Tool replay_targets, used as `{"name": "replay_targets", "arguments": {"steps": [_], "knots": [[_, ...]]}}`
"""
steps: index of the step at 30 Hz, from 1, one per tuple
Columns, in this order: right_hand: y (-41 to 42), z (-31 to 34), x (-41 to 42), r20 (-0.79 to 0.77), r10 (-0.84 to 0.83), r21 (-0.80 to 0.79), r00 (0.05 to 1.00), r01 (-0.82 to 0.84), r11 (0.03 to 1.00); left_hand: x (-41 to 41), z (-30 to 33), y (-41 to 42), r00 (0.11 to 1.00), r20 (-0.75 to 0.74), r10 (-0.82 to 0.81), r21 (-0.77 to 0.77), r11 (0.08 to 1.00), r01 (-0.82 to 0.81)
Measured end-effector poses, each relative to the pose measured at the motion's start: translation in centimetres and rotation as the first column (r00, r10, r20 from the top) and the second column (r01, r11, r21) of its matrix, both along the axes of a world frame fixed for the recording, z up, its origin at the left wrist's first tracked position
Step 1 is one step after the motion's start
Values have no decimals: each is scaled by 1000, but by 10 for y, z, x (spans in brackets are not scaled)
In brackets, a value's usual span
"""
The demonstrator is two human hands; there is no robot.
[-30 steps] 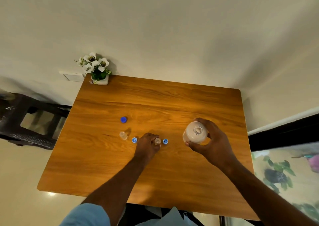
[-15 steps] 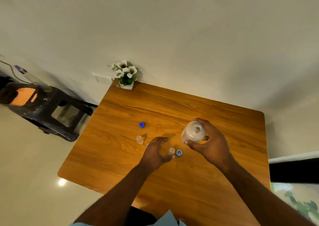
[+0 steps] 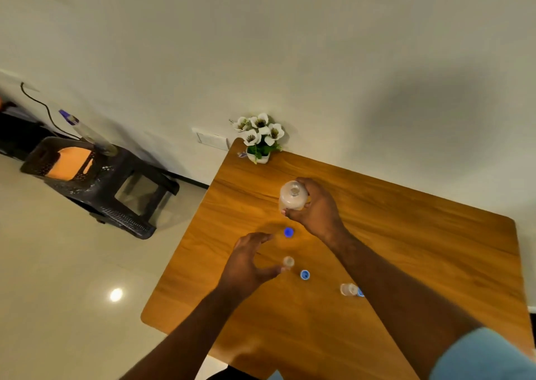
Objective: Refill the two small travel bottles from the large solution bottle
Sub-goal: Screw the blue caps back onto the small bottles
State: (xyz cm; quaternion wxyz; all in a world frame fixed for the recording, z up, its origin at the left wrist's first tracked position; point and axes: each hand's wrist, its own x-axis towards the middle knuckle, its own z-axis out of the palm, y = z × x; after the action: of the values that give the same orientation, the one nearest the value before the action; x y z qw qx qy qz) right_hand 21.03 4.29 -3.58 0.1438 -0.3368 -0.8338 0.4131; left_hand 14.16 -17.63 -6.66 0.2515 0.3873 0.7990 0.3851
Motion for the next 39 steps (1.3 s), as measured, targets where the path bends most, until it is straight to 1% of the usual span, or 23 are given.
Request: {"name": "replay_targets", "arguments": {"steps": [3,8,14,20,24,26,29,31,35,37,39], "knots": [[-4,-24,-38,57,2,-25,998,0,1000,-27,-12,-8,1000,14,-28,-46,999,29],[-9,-49,-63,134,-9,-25,991,12,1000,-53,-23,-12,996,64,-70,-106,991,76],[-15,-54,-68,180,-43,-14,983,46,999,-64,-28,-6,987,102,-124,-152,979,139],[-21,-54,-68,204,-73,-1,976,74,997,-61,-28,4,979,122,-163,-146,973,181],[-21,-48,-65,246,-93,-57,965,111,992,-57,-25,9,976,128,-178,-145,970,196],[-25,-39,-52,234,-149,-73,961,171,983,-55,-25,11,973,125,-192,-145,967,209],[-41,-23,-14,214,-239,-47,947,255,966,-51,-28,16,965,129,-227,-158,956,246],[-57,-15,16,234,-285,-43,930,303,952,-45,-33,22,955,135,-264,-166,944,285],[-93,-11,65,334,-320,44,887,324,945,-35,-42,34,926,163,-339,-181,913,366],[-104,-14,79,410,-298,41,862,309,950,-29,-46,39,914,174,-366,-181,901,395],[-110,-19,87,508,-247,60,825,252,966,-25,-50,42,904,188,-383,-172,894,414]]}}
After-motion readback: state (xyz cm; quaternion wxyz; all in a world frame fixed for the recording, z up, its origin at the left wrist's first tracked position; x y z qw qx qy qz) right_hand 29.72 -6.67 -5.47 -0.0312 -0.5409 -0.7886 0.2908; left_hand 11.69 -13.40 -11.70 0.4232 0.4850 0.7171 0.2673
